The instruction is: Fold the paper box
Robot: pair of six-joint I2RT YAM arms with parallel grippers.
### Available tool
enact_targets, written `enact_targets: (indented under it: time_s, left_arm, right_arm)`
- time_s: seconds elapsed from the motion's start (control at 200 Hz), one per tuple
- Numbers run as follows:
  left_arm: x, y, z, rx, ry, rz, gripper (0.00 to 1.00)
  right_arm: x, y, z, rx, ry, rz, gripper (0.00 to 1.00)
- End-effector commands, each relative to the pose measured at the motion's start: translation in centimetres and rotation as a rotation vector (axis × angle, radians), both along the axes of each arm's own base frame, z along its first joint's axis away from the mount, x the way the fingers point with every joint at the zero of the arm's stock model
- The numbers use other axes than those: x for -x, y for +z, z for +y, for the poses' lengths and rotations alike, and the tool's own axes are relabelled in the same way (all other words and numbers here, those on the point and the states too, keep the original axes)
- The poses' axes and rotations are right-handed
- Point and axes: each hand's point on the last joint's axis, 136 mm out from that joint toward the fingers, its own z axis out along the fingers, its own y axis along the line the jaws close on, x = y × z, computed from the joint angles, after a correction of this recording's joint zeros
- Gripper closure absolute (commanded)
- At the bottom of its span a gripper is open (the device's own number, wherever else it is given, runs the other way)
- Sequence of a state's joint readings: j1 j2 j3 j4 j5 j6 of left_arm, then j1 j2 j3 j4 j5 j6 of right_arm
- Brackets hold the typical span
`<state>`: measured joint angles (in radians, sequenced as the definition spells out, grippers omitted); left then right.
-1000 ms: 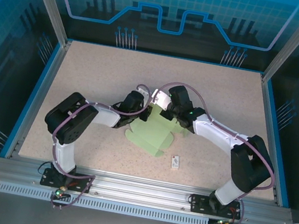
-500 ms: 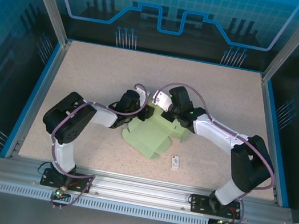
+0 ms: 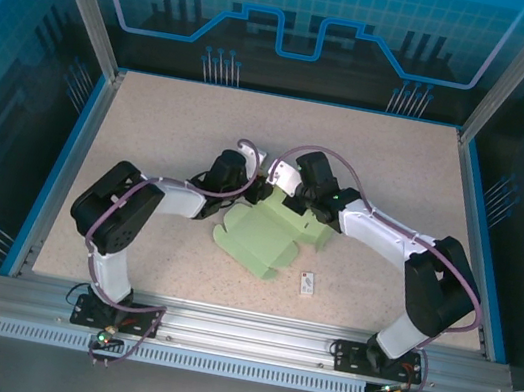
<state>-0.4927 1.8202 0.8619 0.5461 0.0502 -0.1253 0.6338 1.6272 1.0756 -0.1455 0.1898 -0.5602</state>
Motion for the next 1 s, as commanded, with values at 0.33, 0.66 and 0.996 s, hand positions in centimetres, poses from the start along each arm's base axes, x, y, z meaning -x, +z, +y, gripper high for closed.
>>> enact_targets:
  time_s: [0.33, 0.66, 0.996]
  left_arm:
    - [-2.8, 0.8, 3.3, -0.138, 0.188, -0.043, 0.74]
    - [-3.7, 1.6, 6.7, -0.212, 0.420, -0.070, 0.82]
    - [-2.9, 2.6, 3.9, -0.104, 0.266, -0.088, 0.75]
  right_arm:
    - [1.6, 0.4, 0.6, -0.035, 0.058, 0.049, 1.00]
    - [2.2, 0.3, 1.0, -0.054, 0.080, 0.064, 1.00]
    - [1.2, 0.4, 0.1, -0.048, 0.024, 0.041, 1.00]
